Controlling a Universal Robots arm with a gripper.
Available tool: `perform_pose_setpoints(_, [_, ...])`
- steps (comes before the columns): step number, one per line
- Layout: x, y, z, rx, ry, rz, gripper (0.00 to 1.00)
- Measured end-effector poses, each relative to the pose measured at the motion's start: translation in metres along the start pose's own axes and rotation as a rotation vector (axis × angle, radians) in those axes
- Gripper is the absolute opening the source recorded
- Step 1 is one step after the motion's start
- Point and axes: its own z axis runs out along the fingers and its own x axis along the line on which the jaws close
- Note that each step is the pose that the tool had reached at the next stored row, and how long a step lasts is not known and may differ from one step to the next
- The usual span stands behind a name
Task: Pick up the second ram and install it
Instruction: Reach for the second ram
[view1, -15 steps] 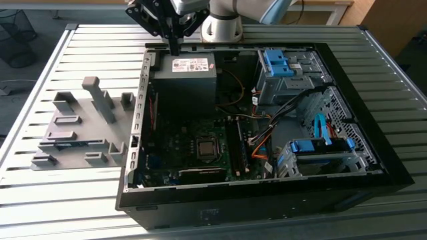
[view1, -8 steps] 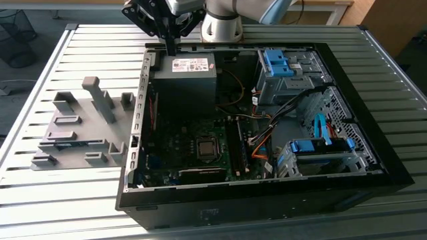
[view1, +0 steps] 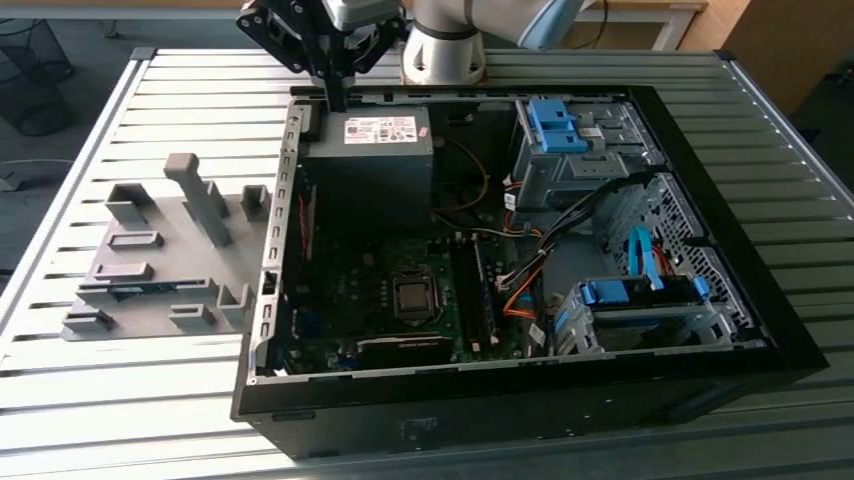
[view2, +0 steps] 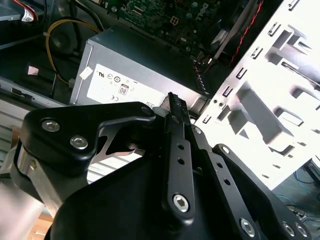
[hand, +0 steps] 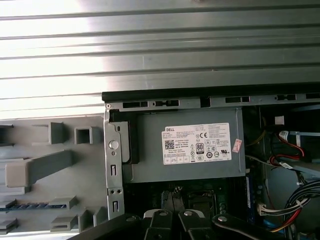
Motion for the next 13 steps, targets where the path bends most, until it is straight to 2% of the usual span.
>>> perform_pose_setpoints(13, [0.0085,-0.0006,-0.0001,0.0000,-0.0001,0.000,0.11])
